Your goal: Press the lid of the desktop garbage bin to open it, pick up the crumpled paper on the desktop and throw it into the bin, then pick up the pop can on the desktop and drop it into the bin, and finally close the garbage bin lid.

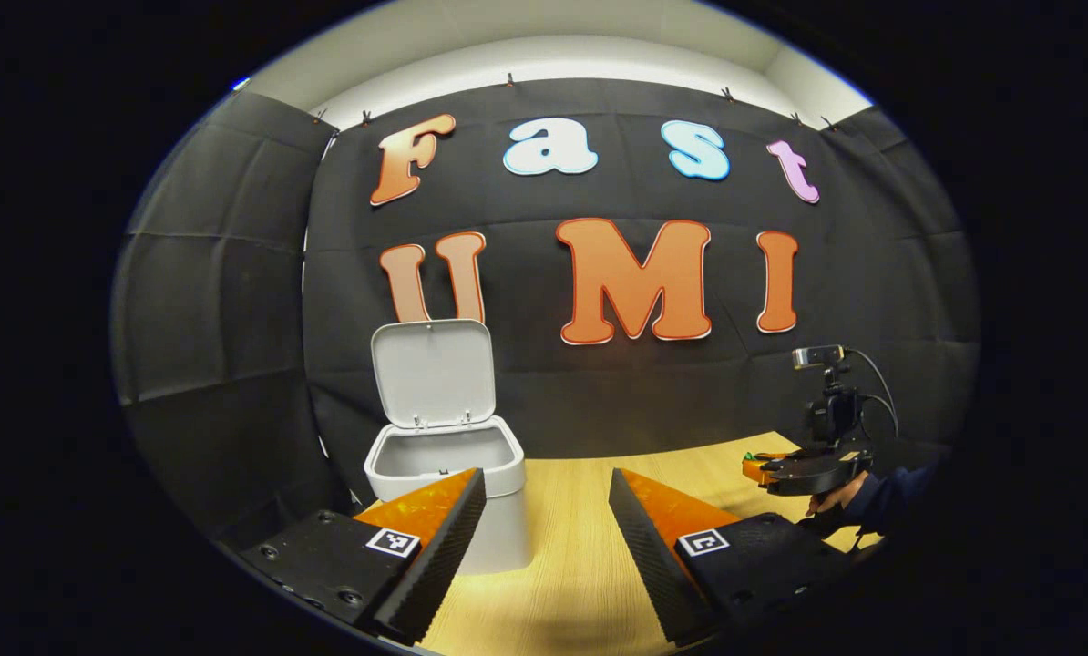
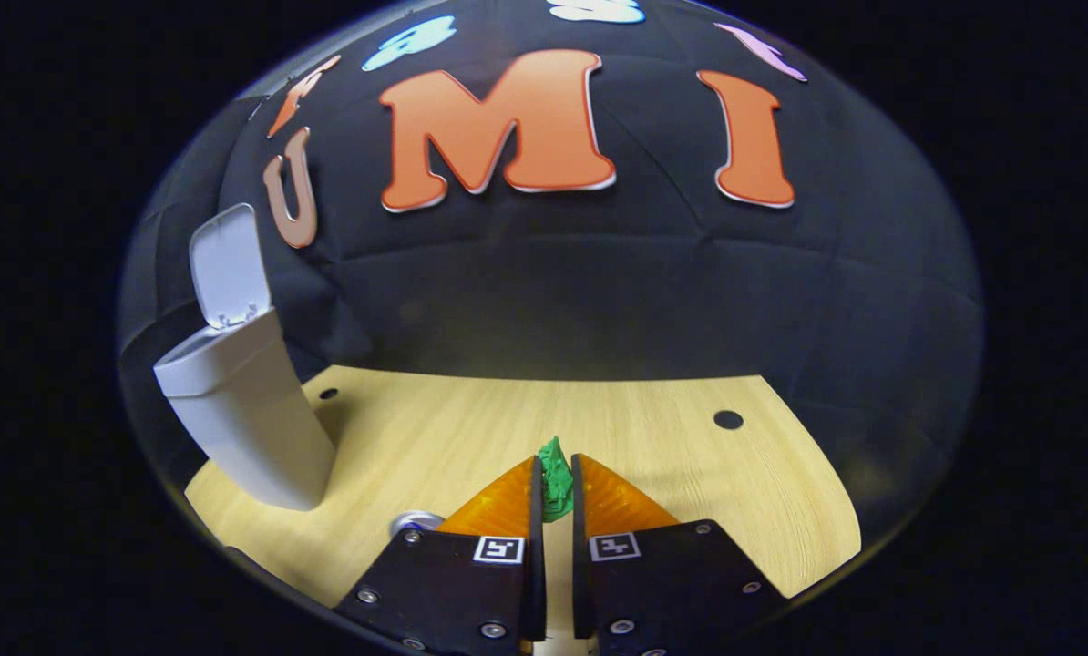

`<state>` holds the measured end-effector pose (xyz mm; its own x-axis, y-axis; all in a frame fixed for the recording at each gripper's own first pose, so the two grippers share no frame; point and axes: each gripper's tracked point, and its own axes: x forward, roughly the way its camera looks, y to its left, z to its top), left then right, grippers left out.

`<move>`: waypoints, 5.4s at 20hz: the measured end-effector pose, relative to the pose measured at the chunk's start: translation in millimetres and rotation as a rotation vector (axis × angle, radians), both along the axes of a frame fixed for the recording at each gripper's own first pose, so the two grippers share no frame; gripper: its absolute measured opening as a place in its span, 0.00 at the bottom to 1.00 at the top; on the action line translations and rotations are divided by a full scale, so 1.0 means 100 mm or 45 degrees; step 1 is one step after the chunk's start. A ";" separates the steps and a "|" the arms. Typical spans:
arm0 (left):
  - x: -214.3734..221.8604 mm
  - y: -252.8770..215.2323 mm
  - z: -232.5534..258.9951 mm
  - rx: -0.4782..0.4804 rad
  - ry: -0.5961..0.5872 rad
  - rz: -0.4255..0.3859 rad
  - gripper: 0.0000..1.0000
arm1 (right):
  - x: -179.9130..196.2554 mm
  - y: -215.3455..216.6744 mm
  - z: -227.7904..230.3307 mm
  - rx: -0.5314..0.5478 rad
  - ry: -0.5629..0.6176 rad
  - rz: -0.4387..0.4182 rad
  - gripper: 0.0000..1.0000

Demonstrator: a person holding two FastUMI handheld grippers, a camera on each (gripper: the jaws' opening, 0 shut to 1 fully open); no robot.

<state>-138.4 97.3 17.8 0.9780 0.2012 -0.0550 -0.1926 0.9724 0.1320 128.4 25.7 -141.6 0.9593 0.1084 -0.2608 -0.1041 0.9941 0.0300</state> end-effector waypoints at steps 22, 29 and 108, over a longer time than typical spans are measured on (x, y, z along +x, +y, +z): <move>-1.13 1.46 0.13 -0.090 -0.148 0.438 0.88 | -0.12 3.79 1.40 0.064 -0.160 0.700 0.11; -1.33 1.70 0.07 -0.101 -0.139 0.529 0.88 | -0.01 4.24 1.18 0.046 -0.148 0.731 0.36; 1.72 -1.27 -2.26 -0.131 0.446 -0.360 0.81 | -1.38 -0.51 0.93 0.046 -0.213 -0.134 0.94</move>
<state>34.0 -29.6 -207.7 0.9125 -0.0944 -0.3980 0.1210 0.9918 0.0422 -9.3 -25.7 -49.1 0.9955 0.0118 -0.0943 -0.0065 0.9984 0.0570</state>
